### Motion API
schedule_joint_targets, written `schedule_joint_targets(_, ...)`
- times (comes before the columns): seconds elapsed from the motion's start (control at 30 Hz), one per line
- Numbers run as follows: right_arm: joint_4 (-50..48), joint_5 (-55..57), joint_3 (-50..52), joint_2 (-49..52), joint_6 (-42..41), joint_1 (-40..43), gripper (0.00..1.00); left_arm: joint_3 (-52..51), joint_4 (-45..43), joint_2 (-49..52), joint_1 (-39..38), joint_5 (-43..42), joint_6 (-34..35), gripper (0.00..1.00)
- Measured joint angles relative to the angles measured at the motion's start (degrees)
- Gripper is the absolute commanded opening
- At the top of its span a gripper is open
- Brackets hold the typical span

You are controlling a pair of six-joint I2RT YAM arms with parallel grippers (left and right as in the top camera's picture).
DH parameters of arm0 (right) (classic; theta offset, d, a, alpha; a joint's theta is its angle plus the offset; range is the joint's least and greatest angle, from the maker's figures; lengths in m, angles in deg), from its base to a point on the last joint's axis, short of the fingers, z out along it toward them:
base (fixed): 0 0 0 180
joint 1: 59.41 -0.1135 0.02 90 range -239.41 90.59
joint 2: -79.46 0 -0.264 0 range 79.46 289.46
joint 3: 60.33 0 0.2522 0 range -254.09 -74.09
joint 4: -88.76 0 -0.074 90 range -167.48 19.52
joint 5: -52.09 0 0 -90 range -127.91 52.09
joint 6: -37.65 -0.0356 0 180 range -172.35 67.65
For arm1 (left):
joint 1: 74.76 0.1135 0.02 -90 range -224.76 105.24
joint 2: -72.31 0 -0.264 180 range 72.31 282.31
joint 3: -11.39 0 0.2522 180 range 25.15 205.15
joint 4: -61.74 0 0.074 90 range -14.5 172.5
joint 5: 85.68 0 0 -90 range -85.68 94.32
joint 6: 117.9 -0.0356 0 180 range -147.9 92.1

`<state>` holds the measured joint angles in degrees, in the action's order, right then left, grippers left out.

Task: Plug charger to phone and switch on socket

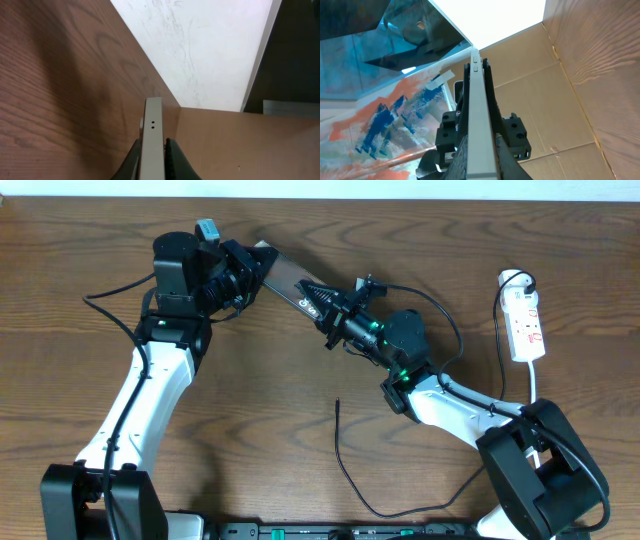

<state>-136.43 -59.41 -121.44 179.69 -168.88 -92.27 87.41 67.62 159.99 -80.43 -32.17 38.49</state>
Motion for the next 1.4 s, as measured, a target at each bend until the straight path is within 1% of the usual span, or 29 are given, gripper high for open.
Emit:
schedule_joint_targets(0.07, 0.15, 0.00, 0.00, 0.00, 0.00, -0.02, 0.16, 0.00, 0.04, 0.00, 0.00, 0.02, -0.09, 0.07)
schedule_joint_targets(0.13, 0.85, -0.37, 0.02, 0.00, 0.22, -0.15, 0.30, 0.00, -0.09, 0.00, -0.13, -0.09, -1.29, 0.07)
schedule_joint_targets(0.2, 1.29, -0.90, 0.09, 0.04, -0.13, -0.57, 0.52, 0.00, -0.04, 0.00, -0.37, -0.24, -2.45, 0.07)
schedule_joint_targets(0.23, 1.20, -1.42, 0.09, 0.04, -0.02, -0.85, 0.66, 0.00, -0.09, 0.00, -0.57, -0.28, -3.04, 0.07)
schedule_joint_targets(0.27, 1.16, -1.68, 0.09, 0.02, -0.02, -1.07, 0.71, 0.00, -0.07, 0.00, -0.72, -0.28, -3.41, 0.07)
schedule_joint_targets(0.3, 1.22, -1.92, 0.09, 0.02, -0.13, -1.16, 0.83, 0.00, -0.09, 0.00, -0.87, -0.44, -3.69, 0.07)
schedule_joint_targets(0.43, 1.22, -2.27, 0.09, 0.02, 0.02, -1.42, 0.99, 0.00, 0.11, 0.00, -0.92, -0.48, -4.35, 0.07)
schedule_joint_targets(0.8, 1.38, -2.49, 0.09, 0.02, 0.52, -1.44, 0.99, 0.00, 1.70, 0.00, 0.37, -0.92, -6.86, 0.07)
schedule_joint_targets(1.0, 3.76, -3.34, 0.09, 0.02, 5.84, -0.96, 0.99, 0.00, 2.10, 0.00, 7.43, -4.55, -10.05, 0.07)
schedule_joint_targets(1.1, 3.87, -5.27, 0.09, 0.02, 11.15, 0.04, 0.99, 0.00, 2.08, 0.00, 12.37, -8.50, -12.50, 0.07)
schedule_joint_targets(1.23, 4.44, -7.87, 0.09, 0.02, 21.20, 1.18, 0.99, 0.00, 2.05, 0.00, 19.37, -16.52, -16.35, 0.07)
schedule_joint_targets(1.4, 6.01, -9.88, 0.04, 0.00, 37.07, 1.31, 0.99, 0.00, 2.69, 0.00, 23.58, -29.88, -26.56, 0.07)
